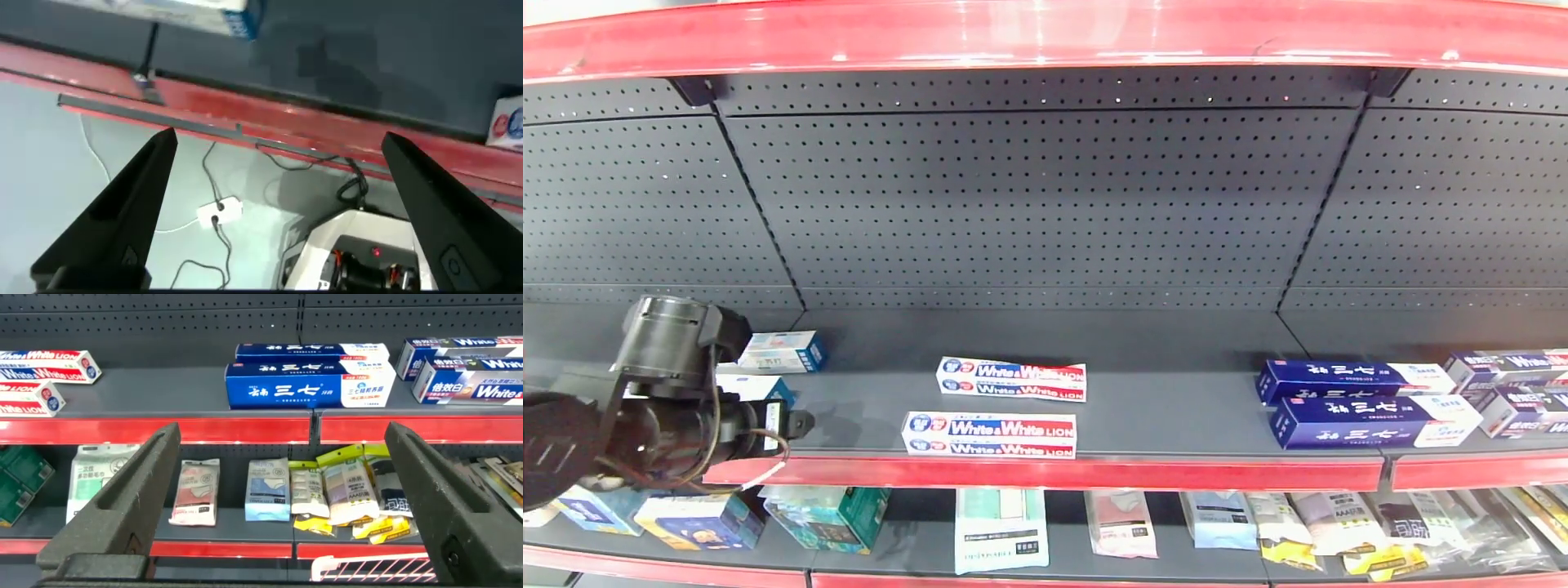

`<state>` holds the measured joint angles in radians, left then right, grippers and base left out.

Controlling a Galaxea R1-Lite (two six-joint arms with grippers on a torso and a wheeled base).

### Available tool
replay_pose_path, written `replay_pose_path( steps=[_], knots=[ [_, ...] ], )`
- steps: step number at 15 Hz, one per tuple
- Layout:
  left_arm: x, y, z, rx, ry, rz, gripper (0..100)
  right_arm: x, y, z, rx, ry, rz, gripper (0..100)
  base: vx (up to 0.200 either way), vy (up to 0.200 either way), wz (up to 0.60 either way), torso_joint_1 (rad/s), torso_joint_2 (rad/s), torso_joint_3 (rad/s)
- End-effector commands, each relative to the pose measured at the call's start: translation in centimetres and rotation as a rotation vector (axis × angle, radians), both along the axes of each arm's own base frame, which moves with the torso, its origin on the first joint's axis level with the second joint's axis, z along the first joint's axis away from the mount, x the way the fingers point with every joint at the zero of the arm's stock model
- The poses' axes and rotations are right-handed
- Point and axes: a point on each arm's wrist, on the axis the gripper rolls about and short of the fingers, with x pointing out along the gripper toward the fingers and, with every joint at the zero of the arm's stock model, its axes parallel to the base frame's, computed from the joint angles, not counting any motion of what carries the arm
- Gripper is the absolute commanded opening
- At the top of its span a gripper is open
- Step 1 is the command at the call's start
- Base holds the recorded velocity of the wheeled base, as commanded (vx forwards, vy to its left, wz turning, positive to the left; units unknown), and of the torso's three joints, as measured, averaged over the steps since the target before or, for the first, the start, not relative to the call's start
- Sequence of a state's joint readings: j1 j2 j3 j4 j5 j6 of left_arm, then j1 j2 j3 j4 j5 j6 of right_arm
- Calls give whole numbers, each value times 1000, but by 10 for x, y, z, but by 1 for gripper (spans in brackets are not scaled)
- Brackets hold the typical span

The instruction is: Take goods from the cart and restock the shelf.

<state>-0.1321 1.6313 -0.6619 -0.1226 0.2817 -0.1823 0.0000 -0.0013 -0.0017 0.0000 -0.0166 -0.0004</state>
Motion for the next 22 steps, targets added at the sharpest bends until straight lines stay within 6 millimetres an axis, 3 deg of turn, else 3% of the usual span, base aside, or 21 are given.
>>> replay_pose_path(
  steps=[1,3,6,16,22],
  knots=[
    [29,-13,-14,-12,41,-39,100,0,0,0,0,1,0,100,0,0,0,0,0,0],
    [35,-26,-13,-31,46,-95,100,0,0,0,-1,1,0,100,0,0,0,0,0,0],
    [39,-36,-27,-30,101,-131,100,0,0,0,-1,1,0,100,0,0,0,0,0,0],
    [48,-46,-46,-36,158,-160,100,0,0,0,-1,1,0,100,0,0,0,0,0,0],
    [57,-52,-44,-47,140,-165,100,0,0,0,-1,1,0,100,0,0,0,0,0,0]
  ],
)
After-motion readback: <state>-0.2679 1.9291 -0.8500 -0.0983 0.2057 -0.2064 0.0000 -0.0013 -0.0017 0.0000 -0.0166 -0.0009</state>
